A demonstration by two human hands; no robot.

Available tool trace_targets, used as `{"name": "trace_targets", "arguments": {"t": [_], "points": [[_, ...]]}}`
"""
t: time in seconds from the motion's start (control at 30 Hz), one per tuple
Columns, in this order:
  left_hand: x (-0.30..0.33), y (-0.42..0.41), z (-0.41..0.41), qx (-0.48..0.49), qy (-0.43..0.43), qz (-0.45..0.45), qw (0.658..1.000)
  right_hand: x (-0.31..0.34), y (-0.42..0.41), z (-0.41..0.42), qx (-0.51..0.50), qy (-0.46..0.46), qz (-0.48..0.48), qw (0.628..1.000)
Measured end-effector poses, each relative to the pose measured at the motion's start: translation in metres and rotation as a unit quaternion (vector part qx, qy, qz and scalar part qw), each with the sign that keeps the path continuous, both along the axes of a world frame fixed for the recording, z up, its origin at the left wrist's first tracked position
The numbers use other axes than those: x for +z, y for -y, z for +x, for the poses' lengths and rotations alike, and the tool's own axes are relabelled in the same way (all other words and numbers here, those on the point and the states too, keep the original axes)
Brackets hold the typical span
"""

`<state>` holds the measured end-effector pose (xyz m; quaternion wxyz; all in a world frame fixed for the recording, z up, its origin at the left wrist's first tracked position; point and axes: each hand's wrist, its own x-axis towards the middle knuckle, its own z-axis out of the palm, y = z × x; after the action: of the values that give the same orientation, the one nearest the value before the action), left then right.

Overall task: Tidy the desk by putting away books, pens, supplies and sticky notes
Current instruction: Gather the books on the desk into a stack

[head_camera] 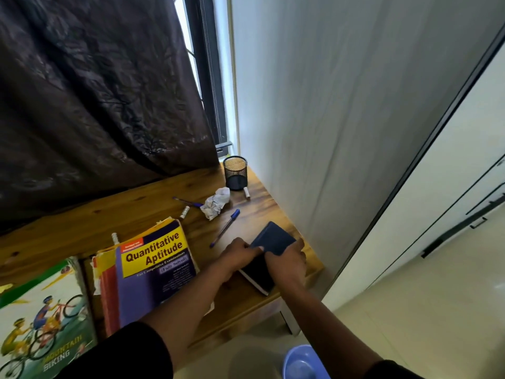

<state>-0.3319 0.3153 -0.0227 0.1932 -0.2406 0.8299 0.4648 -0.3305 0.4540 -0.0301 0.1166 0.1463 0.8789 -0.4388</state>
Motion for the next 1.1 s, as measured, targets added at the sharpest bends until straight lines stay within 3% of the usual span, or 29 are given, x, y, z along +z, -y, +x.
{"name": "trace_targets", "arguments": {"t": [0.07, 0.23, 0.43, 0.63, 0.77, 0.87, 0.93, 1.0, 1.1], "points": [[0.006, -0.002, 0.001, 0.021, -0.028, 0.053, 0.998, 0.004, -0.001, 0.001, -0.022, -0.001, -0.053, 0.998], [0.023, 0.018, 0.018, 0.087, -0.107, 0.089, 0.986, 0.018, 0.012, -0.002, -0.016, -0.024, -0.173, 0.984], [0.039, 0.076, 0.085, 0.283, -0.185, 0.235, 0.911, 0.035, 0.065, 0.003, 0.113, -0.023, -0.235, 0.965], [0.028, 0.114, 0.146, 0.417, -0.243, 0.18, 0.857, 0.036, 0.134, 0.028, 0.26, -0.009, -0.267, 0.928], [0.018, 0.133, 0.172, 0.383, -0.253, -0.003, 0.888, 0.034, 0.169, 0.045, 0.338, -0.037, -0.187, 0.922], [0.008, 0.151, 0.184, 0.311, -0.195, -0.184, 0.912, 0.033, 0.183, 0.056, 0.386, -0.074, -0.106, 0.914], [0.001, 0.162, 0.188, 0.278, -0.177, -0.249, 0.911, 0.033, 0.186, 0.061, 0.405, -0.098, -0.046, 0.908], [-0.007, 0.171, 0.191, 0.257, -0.16, -0.257, 0.918, 0.029, 0.186, 0.063, 0.429, -0.145, 0.057, 0.89], [-0.018, 0.18, 0.195, 0.253, -0.149, -0.179, 0.939, 0.019, 0.182, 0.064, 0.401, -0.182, 0.147, 0.886]]}}
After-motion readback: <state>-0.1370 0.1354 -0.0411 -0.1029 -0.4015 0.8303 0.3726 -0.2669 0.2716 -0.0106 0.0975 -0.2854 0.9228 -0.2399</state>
